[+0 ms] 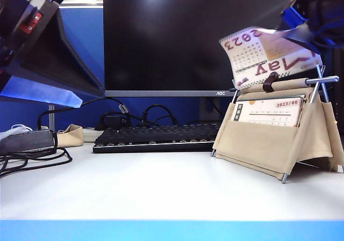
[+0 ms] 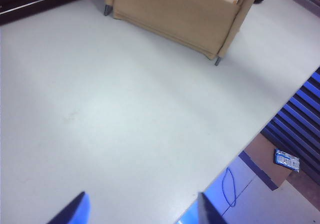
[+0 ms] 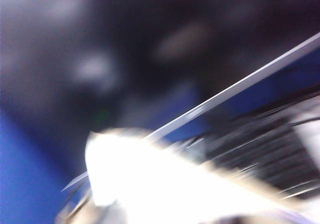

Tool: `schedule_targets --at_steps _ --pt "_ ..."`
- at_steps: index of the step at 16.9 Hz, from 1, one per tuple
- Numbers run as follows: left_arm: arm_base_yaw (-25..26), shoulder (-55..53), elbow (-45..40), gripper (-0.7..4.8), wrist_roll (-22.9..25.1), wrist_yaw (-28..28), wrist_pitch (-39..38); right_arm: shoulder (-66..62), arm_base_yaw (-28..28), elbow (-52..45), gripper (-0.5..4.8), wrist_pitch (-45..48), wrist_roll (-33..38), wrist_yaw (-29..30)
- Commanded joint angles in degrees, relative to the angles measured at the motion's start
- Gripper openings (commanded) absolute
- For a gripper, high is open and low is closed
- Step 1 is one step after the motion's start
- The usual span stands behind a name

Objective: Turn one page of the calendar.

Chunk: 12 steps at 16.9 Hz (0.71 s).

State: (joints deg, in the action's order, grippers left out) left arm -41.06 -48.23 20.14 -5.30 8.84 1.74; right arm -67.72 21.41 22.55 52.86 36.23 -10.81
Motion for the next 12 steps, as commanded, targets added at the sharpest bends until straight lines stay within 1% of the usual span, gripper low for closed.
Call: schedule_targets --at_steps 1,4,5,6,7,8,10,11,12 --pt "0.0 0.0 -0.6 2.83 0.4 0.4 1.0 0.2 0.0 0.2 1.91 0.1 0.0 -7.3" --pt "0.0 0.0 -1.2 2.83 0.2 0.4 1.3 0.2 -0.1 0.2 1.91 -0.1 -0.3 -13.8" --pt "0.0 0.0 -1.2 2.83 0.1 1.0 1.4 0.2 -0.4 0.2 1.92 0.0 -0.3 -15.1" --pt "0.0 0.0 -1.2 2.83 0.1 1.7 1.4 0.2 -1.5 0.2 2.10 0.2 -0.3 -15.2" --pt "0.0 0.0 -1.2 2.83 0.1 1.9 1.3 0.2 -3.2 0.2 2.52 0.6 -0.3 -15.3" --pt "0.0 0.0 -1.2 2.83 0.1 2.0 1.3 0.2 -5.1 0.2 2.66 1.5 -0.3 -15.3" --pt "0.0 0.0 -1.2 2.83 0.1 2.8 1.4 0.2 -9.4 0.2 2.66 3.7 -0.3 -15.1" --pt "0.0 0.0 -1.2 2.83 0.1 3.0 1.3 0.3 -12.9 0.2 2.66 4.9 -0.3 -14.0" --pt "0.0 0.0 -1.2 2.83 -0.1 3.2 1.3 0.3 -14.5 0.2 2.66 4.8 -0.5 -11.3"
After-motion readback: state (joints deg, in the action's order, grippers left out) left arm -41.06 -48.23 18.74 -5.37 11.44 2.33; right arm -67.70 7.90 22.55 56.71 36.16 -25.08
